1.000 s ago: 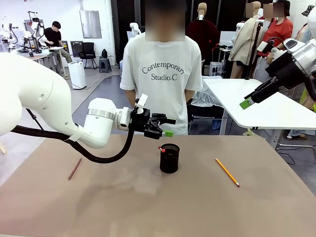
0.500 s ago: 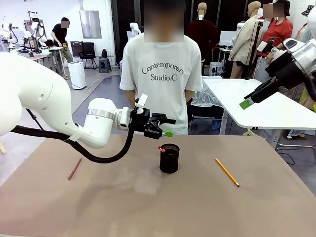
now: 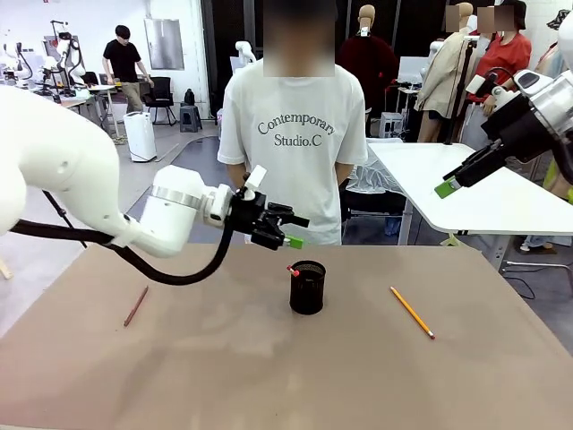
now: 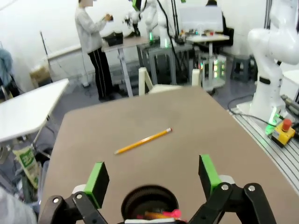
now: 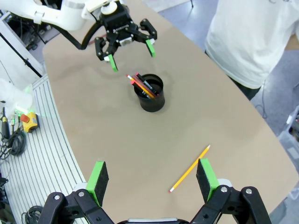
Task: Place the pens into the pen holder.
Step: Pick up a writing instrument from the table and place it into the Pen holder.
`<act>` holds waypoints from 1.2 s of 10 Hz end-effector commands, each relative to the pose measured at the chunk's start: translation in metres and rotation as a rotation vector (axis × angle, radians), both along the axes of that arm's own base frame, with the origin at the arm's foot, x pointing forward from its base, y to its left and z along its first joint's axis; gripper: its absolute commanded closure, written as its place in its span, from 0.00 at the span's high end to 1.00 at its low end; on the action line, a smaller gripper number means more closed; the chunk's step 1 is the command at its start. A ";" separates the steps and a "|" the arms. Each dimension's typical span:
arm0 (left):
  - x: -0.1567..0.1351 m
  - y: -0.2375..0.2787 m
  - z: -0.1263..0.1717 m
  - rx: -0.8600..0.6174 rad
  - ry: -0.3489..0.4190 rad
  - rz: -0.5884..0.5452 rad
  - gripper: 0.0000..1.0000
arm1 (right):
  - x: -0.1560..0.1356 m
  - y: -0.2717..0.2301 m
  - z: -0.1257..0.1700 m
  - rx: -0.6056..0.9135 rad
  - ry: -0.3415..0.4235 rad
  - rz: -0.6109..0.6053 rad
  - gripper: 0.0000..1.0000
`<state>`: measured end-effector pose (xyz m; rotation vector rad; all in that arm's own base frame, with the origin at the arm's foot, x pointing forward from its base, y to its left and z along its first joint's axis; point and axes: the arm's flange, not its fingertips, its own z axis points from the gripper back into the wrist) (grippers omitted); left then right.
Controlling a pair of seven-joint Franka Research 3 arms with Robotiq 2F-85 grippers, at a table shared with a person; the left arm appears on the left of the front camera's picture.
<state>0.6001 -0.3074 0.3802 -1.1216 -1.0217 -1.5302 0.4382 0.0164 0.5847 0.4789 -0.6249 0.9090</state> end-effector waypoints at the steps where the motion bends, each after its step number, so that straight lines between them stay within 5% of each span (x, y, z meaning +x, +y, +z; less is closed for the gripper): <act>1: -0.019 0.028 0.039 0.237 -0.001 0.028 1.00 | 0.000 0.000 0.001 0.012 -0.004 0.005 1.00; 3: -0.031 0.046 0.072 0.405 -0.016 0.093 1.00 | 0.000 0.000 0.001 0.012 -0.004 0.005 1.00; 6: -0.048 0.077 0.108 0.671 0.154 0.307 1.00 | 0.000 0.000 0.001 0.012 -0.004 0.005 1.00; 9: -0.057 0.108 0.112 0.988 0.236 0.620 1.00 | 0.000 0.000 0.001 0.012 -0.004 0.005 1.00; 12: -0.056 0.118 0.094 1.051 0.344 0.748 1.00 | 0.000 0.000 0.001 0.012 -0.004 0.005 1.00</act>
